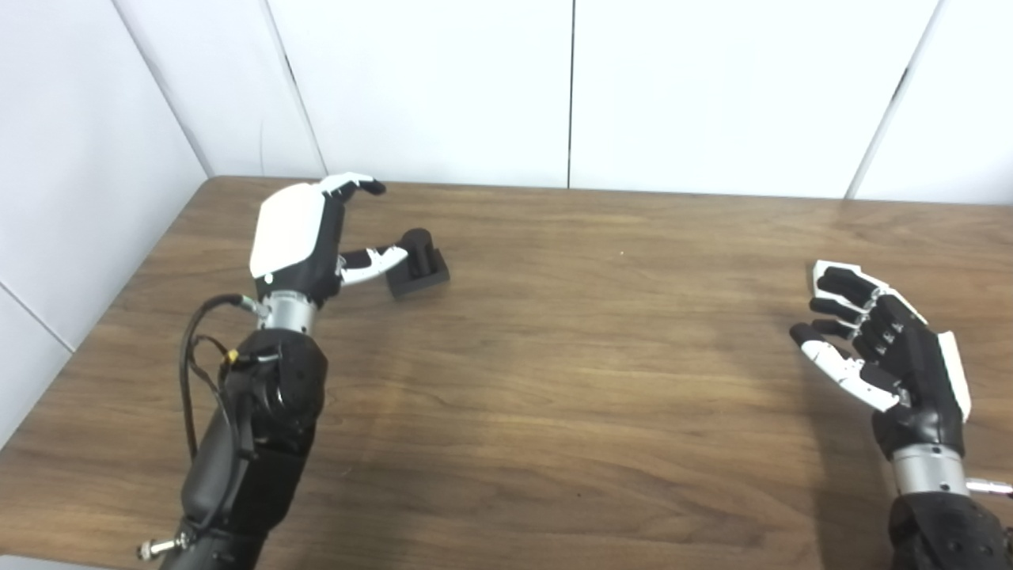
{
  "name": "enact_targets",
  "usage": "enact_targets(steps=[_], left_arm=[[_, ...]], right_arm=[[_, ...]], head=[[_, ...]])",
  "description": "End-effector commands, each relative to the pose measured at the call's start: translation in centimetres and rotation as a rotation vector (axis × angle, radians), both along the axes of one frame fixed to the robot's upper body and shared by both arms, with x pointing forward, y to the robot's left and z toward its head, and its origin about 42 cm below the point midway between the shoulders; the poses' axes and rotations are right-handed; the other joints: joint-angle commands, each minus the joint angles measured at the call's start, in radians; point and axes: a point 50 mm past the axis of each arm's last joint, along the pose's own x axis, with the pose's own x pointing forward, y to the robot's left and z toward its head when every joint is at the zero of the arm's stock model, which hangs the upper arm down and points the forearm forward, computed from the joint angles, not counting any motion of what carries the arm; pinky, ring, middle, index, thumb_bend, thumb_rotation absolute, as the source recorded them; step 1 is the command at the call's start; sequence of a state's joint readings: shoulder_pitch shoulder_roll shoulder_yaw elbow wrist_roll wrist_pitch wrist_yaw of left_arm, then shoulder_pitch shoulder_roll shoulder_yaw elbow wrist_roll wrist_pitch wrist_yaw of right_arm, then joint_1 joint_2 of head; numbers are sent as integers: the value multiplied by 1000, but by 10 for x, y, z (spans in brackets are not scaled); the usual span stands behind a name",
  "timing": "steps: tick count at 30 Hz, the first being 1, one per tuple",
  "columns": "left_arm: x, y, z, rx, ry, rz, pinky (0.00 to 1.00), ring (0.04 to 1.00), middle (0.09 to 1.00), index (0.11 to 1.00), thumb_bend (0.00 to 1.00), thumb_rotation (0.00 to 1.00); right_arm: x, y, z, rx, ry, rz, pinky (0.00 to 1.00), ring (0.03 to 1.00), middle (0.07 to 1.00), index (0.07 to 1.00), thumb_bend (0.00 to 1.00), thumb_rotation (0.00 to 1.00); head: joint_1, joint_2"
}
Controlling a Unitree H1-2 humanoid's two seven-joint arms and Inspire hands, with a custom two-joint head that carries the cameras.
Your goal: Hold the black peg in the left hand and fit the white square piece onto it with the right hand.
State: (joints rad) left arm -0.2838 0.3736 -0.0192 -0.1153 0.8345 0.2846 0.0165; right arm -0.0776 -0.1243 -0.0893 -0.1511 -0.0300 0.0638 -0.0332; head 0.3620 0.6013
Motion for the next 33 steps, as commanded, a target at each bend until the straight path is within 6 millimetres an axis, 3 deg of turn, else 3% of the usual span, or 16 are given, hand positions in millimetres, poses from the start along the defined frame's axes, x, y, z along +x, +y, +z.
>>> enact_targets(steps=[1, 16, 22, 33], left_arm=[[14, 7, 24, 63, -35, 11, 845, 870, 868, 730, 721, 417], [39, 19, 19, 183, 128, 58, 945, 935, 905, 749, 833, 511], [41, 19, 12, 195, 206, 39, 997, 977, 945, 755, 896, 604], [41, 18, 9, 192, 286, -3, 1000, 1000, 980, 755, 978, 653]], right_arm=[[5, 0, 21, -13, -82, 13, 620, 696, 750, 724, 475, 0], [2, 5, 27, -8, -82, 13, 606, 698, 750, 720, 464, 0], [2, 6, 28, -16, -81, 10, 624, 694, 751, 723, 456, 0], [2, 5, 24, -10, -77, 6, 625, 685, 748, 725, 473, 0]], head=[[0, 1], [-13, 4], [-19, 7], [-19, 10]])
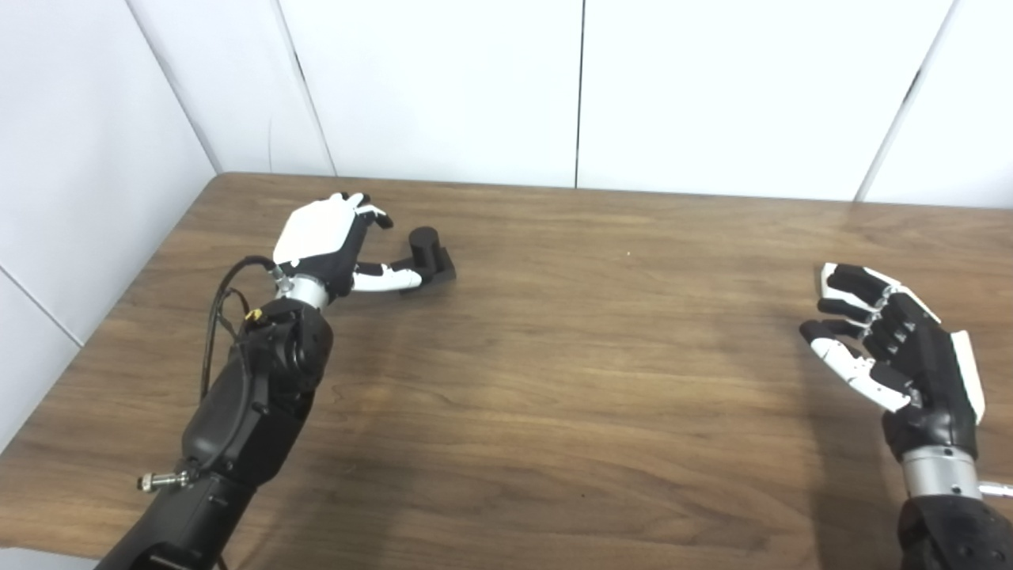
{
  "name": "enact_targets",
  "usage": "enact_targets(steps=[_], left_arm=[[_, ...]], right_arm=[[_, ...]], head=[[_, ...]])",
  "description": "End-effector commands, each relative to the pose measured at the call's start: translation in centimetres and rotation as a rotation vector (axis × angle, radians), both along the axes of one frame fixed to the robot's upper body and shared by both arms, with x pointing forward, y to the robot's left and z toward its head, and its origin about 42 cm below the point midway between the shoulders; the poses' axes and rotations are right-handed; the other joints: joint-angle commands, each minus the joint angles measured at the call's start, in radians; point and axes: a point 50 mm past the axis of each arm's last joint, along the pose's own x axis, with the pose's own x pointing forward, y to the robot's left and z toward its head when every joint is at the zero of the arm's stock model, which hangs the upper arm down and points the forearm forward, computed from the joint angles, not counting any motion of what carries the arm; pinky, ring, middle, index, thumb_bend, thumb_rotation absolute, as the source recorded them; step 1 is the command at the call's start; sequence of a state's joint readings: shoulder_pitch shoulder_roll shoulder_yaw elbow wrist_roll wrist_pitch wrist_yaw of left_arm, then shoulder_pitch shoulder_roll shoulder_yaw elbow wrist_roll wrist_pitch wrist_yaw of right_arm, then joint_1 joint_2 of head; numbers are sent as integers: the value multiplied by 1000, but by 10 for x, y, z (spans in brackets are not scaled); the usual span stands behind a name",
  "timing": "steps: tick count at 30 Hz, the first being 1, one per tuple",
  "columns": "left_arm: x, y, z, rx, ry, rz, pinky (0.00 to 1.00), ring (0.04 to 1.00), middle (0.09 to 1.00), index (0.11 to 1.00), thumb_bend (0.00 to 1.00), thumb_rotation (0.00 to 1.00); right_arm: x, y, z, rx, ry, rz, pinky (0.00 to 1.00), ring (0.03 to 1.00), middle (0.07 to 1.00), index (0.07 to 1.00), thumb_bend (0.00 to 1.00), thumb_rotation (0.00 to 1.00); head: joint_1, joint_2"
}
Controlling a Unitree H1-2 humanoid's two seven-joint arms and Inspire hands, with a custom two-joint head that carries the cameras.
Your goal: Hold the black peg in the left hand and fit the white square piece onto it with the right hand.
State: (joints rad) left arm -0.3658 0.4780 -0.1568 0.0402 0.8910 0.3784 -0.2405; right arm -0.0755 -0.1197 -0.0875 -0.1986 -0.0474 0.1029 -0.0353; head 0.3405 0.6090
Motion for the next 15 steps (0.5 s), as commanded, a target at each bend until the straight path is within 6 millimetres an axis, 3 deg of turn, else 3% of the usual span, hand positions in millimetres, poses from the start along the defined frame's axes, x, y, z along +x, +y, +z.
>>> enact_targets(steps=[1, 8, 15], left_arm=[[11, 6, 32, 35, -79, -1, 1000, 1000, 983, 754, 978, 651], [11, 6, 27, 40, -51, -3, 1000, 1000, 987, 754, 956, 638], [17, 12, 7, 79, -18, 30, 1000, 1000, 981, 753, 937, 622]], right_arm=[[4, 2, 15, 1, -72, 13, 627, 688, 750, 726, 469, 0], [2, 2, 15, 5, -69, 6, 612, 690, 749, 725, 462, 0], [0, 0, 17, -1, -68, 1, 594, 674, 743, 716, 464, 0]], head=[[2, 2], [-2, 6], [-7, 5]])
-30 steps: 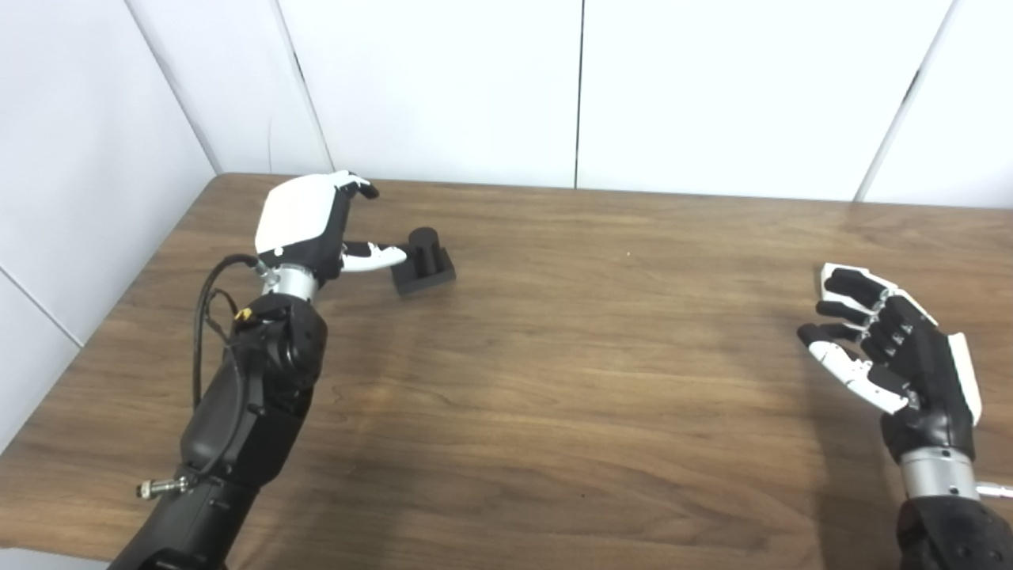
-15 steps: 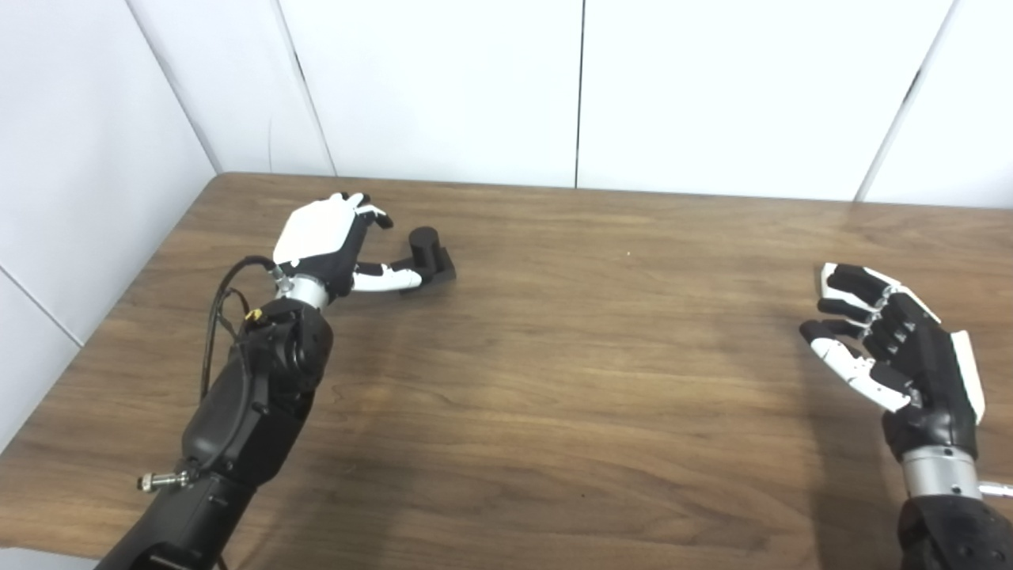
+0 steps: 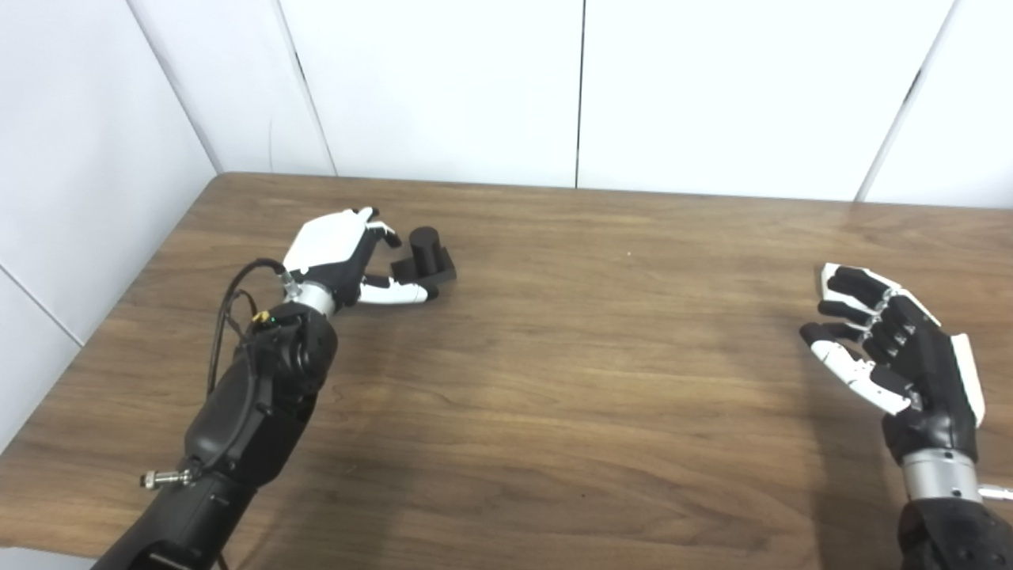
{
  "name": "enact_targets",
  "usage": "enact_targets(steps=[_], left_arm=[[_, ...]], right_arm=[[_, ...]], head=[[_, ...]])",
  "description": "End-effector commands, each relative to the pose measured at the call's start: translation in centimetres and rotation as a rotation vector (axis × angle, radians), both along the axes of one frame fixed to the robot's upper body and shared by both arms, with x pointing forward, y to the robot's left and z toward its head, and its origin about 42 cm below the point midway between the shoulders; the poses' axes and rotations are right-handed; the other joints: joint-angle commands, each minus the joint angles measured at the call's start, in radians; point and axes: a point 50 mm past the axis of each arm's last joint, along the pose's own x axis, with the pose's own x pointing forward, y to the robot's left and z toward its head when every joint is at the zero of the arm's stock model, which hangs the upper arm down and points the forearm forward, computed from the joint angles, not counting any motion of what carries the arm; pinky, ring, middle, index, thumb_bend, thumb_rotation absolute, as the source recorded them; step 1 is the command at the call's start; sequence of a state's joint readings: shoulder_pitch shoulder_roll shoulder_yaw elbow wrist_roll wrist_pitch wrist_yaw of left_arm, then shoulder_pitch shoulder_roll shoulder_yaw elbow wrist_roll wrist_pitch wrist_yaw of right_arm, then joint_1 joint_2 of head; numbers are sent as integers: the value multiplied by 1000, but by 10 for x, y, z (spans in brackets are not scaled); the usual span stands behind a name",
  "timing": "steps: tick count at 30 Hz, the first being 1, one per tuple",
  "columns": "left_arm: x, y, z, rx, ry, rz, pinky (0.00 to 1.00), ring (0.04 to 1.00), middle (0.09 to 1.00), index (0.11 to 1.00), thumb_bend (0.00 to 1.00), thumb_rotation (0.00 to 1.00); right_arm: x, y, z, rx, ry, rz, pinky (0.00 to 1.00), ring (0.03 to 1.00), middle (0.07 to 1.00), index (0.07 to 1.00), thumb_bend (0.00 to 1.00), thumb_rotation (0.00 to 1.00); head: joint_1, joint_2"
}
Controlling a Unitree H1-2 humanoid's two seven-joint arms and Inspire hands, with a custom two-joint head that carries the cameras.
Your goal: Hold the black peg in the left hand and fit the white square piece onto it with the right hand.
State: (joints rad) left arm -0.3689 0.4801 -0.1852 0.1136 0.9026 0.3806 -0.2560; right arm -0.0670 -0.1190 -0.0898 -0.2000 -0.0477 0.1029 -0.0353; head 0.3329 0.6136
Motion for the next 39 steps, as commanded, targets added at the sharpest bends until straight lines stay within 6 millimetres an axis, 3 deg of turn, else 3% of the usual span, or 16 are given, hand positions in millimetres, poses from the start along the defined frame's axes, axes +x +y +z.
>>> enact_targets(steps=[1, 19, 39], left_arm=[[15, 10, 25, 57, -100, 14, 1000, 1000, 980, 754, 940, 627], [22, 23, -5, 75, -61, 56, 995, 996, 959, 752, 885, 615], [26, 12, -8, -14, -60, -17, 985, 986, 949, 729, 817, 508]], right_arm=[[2, 1, 19, -1, -74, 5, 593, 674, 744, 716, 461, 0], [-1, -3, 15, -1, -77, -1, 582, 653, 739, 716, 461, 0], [-2, -2, 18, -8, -86, -11, 587, 646, 738, 713, 451, 0]], head=[[-3, 0], [-4, 1], [-14, 10]])
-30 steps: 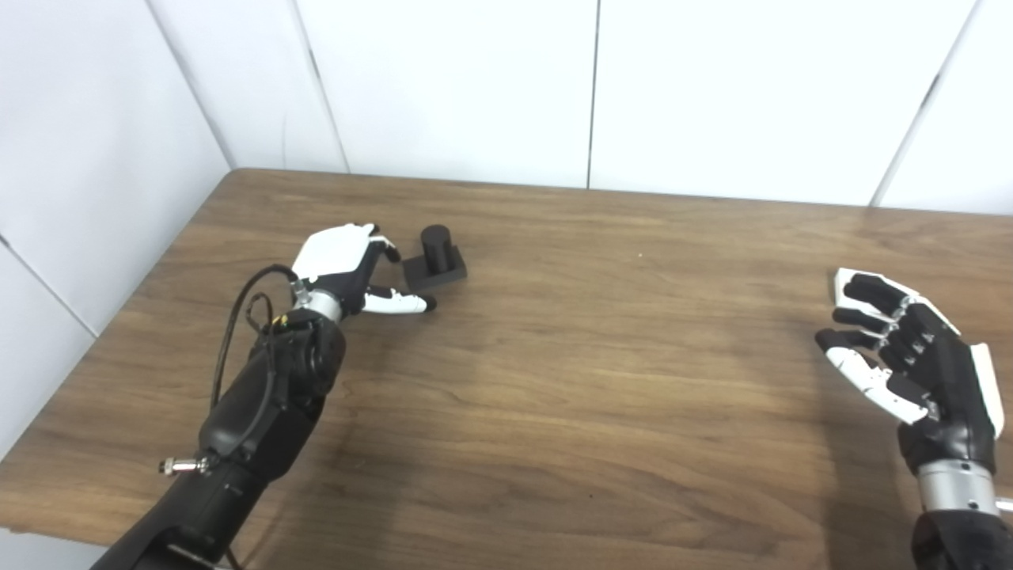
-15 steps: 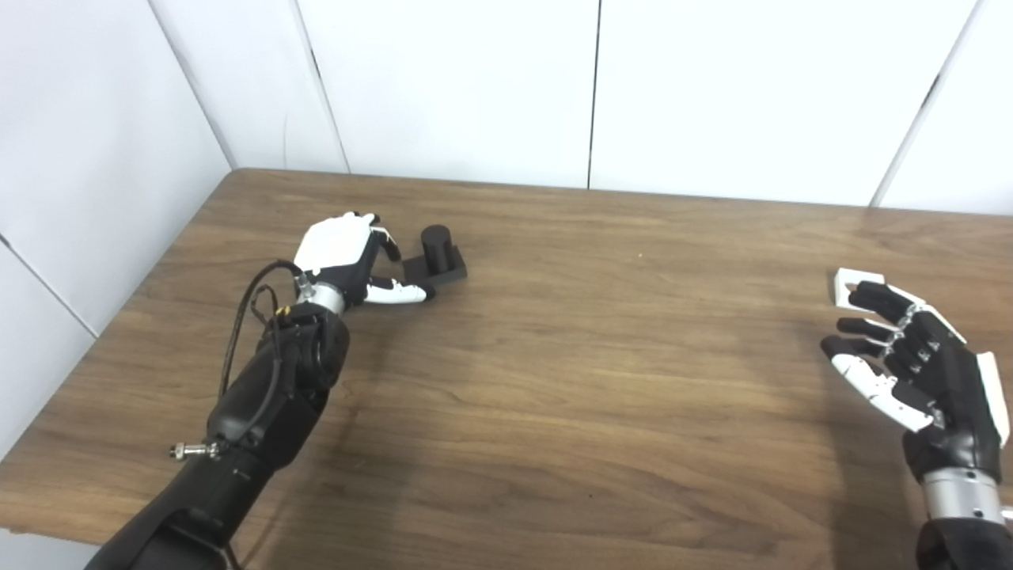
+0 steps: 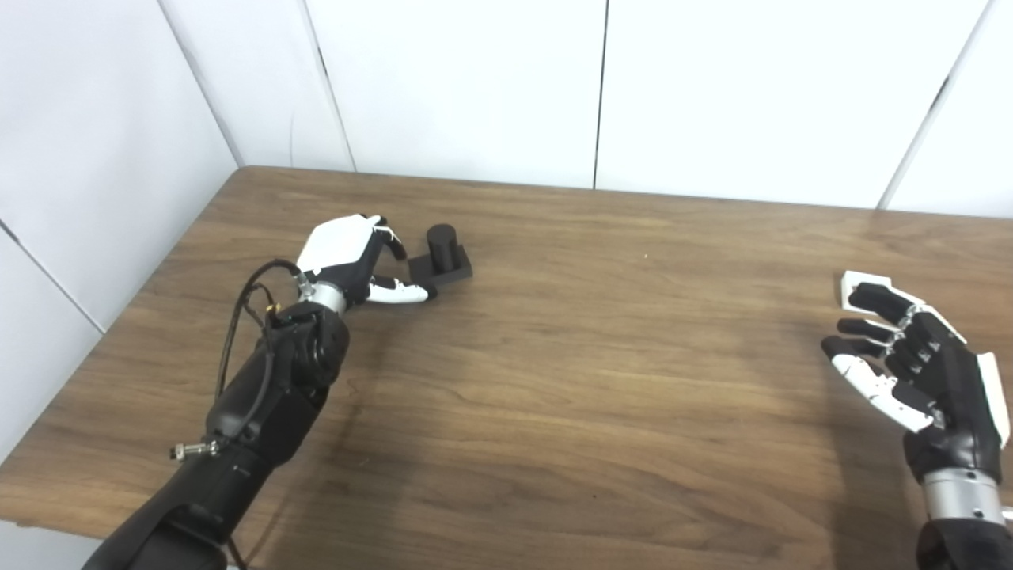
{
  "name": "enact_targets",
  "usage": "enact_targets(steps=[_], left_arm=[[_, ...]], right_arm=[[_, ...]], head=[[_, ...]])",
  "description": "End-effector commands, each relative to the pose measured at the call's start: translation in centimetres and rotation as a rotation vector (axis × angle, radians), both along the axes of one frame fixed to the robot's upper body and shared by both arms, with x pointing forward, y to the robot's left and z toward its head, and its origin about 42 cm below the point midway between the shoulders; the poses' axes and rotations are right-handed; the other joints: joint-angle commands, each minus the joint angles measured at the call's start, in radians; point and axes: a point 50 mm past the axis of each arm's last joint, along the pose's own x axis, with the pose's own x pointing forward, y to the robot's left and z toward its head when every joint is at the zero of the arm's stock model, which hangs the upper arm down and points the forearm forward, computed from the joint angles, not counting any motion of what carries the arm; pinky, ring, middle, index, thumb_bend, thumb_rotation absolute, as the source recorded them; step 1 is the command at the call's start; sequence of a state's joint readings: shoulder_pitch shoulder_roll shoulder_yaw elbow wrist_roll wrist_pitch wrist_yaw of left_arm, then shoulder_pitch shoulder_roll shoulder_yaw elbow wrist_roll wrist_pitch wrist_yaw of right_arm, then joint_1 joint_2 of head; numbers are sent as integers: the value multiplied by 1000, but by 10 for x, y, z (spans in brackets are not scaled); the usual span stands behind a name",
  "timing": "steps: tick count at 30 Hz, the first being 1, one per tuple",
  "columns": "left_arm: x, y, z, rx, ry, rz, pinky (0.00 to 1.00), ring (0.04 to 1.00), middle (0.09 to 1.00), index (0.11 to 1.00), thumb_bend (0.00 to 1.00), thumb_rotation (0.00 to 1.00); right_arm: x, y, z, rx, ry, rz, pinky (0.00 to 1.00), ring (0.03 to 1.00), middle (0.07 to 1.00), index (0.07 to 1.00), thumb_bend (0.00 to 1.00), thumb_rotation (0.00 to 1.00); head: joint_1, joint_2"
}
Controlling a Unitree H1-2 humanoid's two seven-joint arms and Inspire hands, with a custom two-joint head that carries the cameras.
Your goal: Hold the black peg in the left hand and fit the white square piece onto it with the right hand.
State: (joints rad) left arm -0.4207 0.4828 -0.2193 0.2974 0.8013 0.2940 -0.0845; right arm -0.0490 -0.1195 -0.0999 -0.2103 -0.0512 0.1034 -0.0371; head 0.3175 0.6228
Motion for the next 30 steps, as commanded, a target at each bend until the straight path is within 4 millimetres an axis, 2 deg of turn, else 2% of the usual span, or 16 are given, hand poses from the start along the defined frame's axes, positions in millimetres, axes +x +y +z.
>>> enact_targets(steps=[1, 9, 30], left_arm=[[7, 3, 12, 22, -15, -12, 986, 989, 951, 733, 815, 506], [3, -2, 14, 31, -38, -35, 967, 997, 957, 737, 822, 494], [0, -10, 17, 30, -50, -56, 959, 994, 960, 741, 802, 463]], right_arm=[[4, 2, 20, -4, -93, 7, 583, 646, 740, 712, 447, 0], [8, 3, 18, 3, -84, 10, 618, 665, 751, 724, 449, 0], [12, 0, 17, 0, -88, 15, 605, 665, 747, 714, 471, 0]], head=[[2, 1], [8, 3], [2, 11]])
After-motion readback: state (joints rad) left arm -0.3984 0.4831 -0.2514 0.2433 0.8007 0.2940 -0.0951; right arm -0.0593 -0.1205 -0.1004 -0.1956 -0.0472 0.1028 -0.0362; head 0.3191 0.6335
